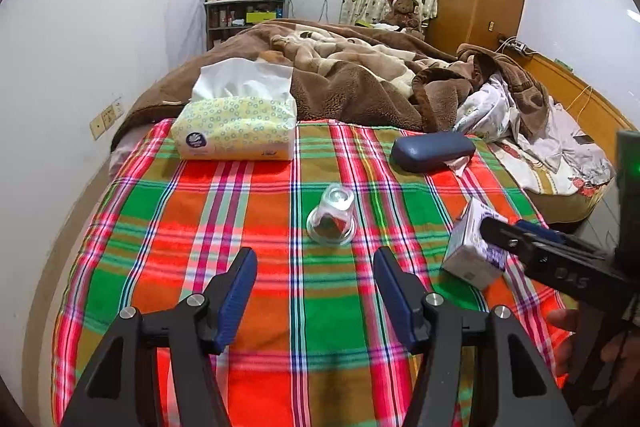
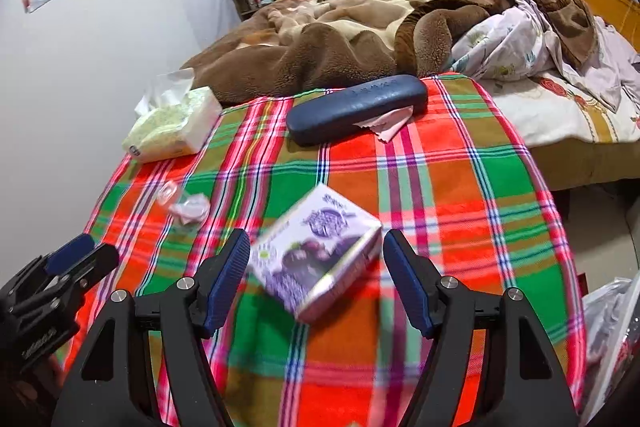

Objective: Collect trash
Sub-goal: 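Grasp the small clear cup with the left gripper while the right grasps the purple carton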

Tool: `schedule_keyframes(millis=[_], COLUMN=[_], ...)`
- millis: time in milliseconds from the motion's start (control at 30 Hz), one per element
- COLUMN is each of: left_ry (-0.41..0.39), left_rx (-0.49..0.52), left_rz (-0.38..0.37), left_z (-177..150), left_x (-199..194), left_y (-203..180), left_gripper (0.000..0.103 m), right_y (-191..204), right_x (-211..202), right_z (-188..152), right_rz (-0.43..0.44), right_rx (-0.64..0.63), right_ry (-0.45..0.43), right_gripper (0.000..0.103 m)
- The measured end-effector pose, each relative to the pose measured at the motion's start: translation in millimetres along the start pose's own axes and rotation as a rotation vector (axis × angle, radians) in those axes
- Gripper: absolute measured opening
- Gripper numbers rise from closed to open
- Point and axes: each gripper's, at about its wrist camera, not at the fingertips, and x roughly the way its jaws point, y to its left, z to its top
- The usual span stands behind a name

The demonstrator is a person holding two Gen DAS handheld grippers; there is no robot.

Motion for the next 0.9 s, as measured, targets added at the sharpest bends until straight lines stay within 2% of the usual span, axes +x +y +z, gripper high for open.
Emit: schedule_keyframes(millis=[233,333,400,633,833,867,900], left_ry=[0.032,0.045,0.050,0.056,0.083,0.086,0.083], left_rx=[-0.011,-0.017,-0.013,0.013,0.023,0.026,0.025], left_rz=[-0.011,-0.009,-0.019,-0.027,-0.030,-0.029,-0.025], left_z=[10,13,15,23,24,24,24], left_x=[22,32,38,57,79,82,83], left_y=[8,10,9,-2,-9,-10,-10], left_gripper=[0.061,0.061,0.061,0.061,0.061,0.061,0.061], right_y=[7,9,5,-13,-20,-22,-22], right_x=[20,31,29,11,12,11,12], right_z=[5,2,-2,-5,-7,-8,-7], right_rz=[-0.030,-0.059,-0.094,-0.094,-0.107,-0.106,-0.106], right_rx=[0.001,-0.025,-0.030,-0.043,-0.046,-0.047,-0.049], right_ry=[0.060,0.121,0.107,0.070,0.072,0.067,0.065], right_gripper=[0.073,0.073,0.073,0.073,0.073,0.072,0.066])
